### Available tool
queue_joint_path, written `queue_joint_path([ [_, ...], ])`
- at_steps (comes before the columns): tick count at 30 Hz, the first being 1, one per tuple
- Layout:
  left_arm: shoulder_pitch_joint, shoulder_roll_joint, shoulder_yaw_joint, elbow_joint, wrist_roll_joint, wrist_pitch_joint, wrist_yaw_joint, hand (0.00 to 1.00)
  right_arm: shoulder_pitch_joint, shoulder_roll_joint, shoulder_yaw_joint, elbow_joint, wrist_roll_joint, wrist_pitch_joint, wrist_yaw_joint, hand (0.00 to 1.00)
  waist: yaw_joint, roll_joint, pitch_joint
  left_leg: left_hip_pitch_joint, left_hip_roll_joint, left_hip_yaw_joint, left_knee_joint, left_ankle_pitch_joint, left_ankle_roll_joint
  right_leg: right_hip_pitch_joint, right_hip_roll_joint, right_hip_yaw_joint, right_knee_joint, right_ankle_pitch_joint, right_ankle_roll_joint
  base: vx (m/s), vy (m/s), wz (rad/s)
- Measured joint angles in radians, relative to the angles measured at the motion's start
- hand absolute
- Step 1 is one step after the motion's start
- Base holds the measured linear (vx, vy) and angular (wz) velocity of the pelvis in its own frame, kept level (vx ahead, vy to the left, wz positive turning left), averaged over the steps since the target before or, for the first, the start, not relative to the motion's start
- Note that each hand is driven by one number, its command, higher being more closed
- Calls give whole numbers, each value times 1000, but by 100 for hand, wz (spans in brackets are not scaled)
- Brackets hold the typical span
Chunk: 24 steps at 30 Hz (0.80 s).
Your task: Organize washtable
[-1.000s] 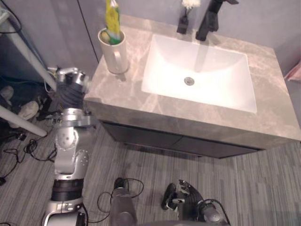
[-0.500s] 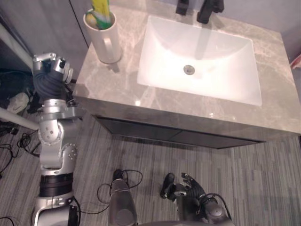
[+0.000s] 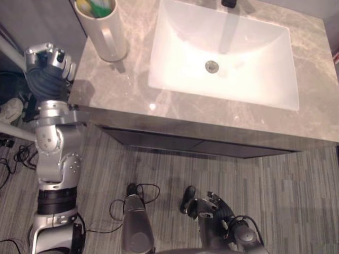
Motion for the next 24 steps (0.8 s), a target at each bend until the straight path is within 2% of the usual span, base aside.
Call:
queue_joint_path([
  [10, -59, 133, -1, 0, -71, 0, -3, 100, 4, 0, -2, -8, 10, -1, 2, 0, 0, -2, 13, -19, 24, 12, 27, -16, -1, -9, 24, 13, -23, 18, -1, 14, 12, -8],
  [21, -83, 226, -21, 42, -148, 0, -7, 100, 6, -5, -9, -17, 9, -1, 2, 0, 0, -1, 23, -27, 44, 14, 54, -30, -6, -15, 37, 22, -16, 19, -3, 9, 9, -4],
  [24, -84, 249, -55, 42, -180, 0, -9, 100, 13, -13, -8, -24, 9, -2, 1, 0, 1, 1, 25, -27, 43, 15, 56, -30, -5, -16, 37, 22, -13, 19, -3, 0, 0, 0],
])
